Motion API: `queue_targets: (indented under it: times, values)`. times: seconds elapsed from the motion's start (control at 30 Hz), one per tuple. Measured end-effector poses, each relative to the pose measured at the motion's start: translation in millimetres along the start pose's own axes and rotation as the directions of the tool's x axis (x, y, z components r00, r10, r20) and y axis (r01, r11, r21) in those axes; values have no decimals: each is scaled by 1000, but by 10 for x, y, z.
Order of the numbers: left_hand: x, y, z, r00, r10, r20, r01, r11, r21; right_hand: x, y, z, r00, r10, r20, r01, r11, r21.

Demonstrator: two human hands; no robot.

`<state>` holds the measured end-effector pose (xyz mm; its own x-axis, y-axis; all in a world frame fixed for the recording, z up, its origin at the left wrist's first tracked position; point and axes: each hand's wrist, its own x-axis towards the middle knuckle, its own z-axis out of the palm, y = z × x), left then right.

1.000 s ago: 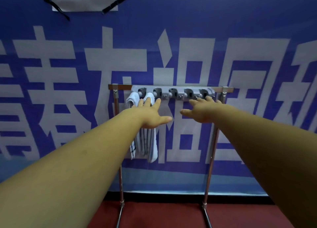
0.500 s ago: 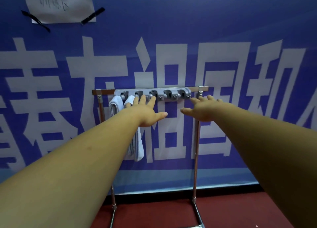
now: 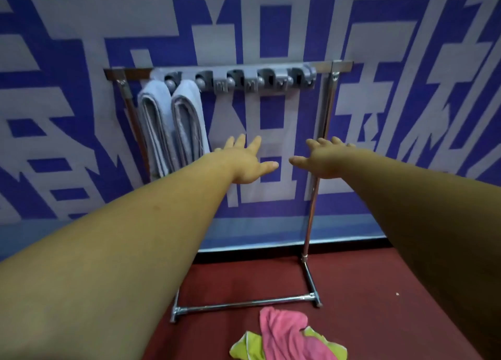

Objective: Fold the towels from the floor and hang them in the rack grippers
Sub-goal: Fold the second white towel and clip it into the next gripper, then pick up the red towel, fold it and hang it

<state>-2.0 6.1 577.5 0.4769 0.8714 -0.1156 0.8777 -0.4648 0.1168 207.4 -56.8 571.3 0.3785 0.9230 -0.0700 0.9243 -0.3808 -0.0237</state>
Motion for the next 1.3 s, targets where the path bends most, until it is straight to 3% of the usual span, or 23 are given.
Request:
queue_targets:
  times: [0.57, 1.0, 1.17, 1.3]
  values:
    - [1067, -226, 2323, 938, -41, 343, 32, 999, 30, 758, 397, 2397, 929, 51, 366, -57, 998, 6]
    - [1267, -160, 3012, 908, -36, 418, 42, 999, -7, 938, 534, 3108, 921, 54, 386, -105, 988, 114]
    - [1214, -116, 3963, 844, -28, 535, 55, 998, -35, 779, 432, 3892, 855, 68, 515, -230, 939, 257]
    - [1098, -59, 4725, 779, -12, 627, 59, 997, -54, 579, 395, 4598, 774, 94, 626, -318, 913, 256]
